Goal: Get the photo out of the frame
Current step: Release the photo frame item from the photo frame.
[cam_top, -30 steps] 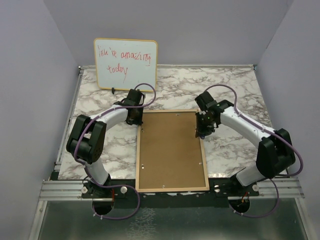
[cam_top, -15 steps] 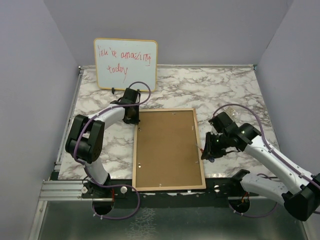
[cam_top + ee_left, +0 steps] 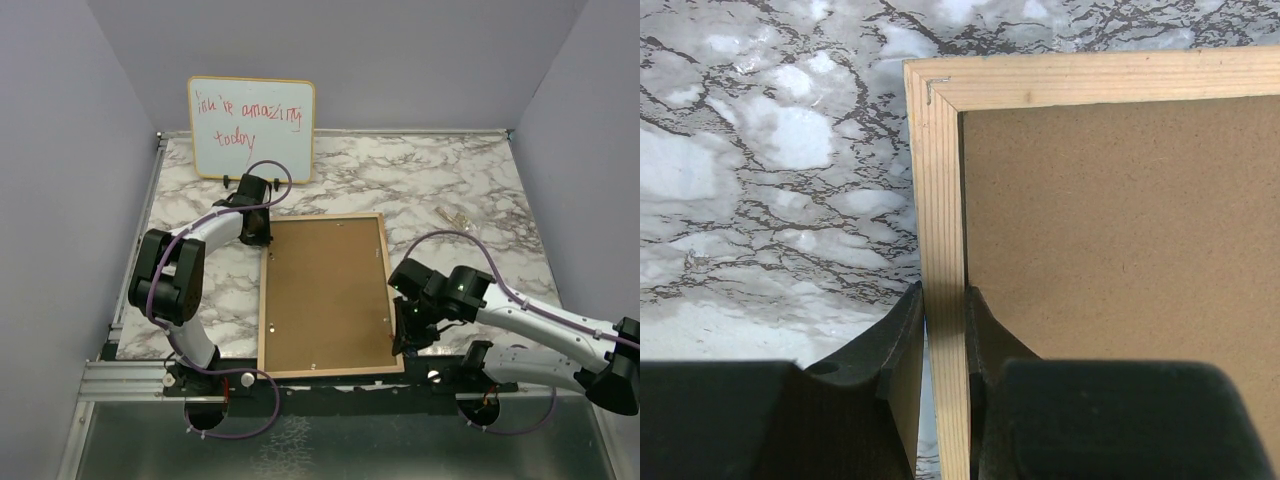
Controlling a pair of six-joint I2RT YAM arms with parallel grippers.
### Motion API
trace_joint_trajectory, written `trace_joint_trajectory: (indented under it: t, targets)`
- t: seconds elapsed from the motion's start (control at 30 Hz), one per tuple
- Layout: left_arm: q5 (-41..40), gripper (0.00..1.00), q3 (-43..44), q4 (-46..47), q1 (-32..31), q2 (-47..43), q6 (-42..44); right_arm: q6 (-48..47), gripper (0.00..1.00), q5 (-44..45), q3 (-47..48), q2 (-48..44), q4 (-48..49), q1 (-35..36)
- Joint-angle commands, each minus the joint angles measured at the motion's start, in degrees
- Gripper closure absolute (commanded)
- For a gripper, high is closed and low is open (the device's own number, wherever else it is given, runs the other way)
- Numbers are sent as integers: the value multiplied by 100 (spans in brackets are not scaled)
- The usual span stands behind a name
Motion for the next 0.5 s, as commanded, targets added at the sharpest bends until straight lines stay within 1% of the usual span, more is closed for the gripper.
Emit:
trace_joint_trajectory:
  t: [0.0, 0.07, 0.17, 0.3, 0.47]
  targets:
    - [-408, 100, -11, -198, 74, 3, 0, 772, 99, 393, -193, -132, -316, 153]
    - [-389, 100, 5, -202, 74, 21, 3, 894, 99, 391, -271, -160, -312, 236]
    - [-369, 100, 7, -203, 74, 21, 3, 802, 99, 245, -505, -146, -68, 302]
    - [-314, 100, 6, -203, 74, 30, 38, 891, 99, 456, -621, -84, 2, 299]
    - [-265, 100, 7, -198, 74, 25, 54, 1129, 99, 897, -526, -23, 28, 302]
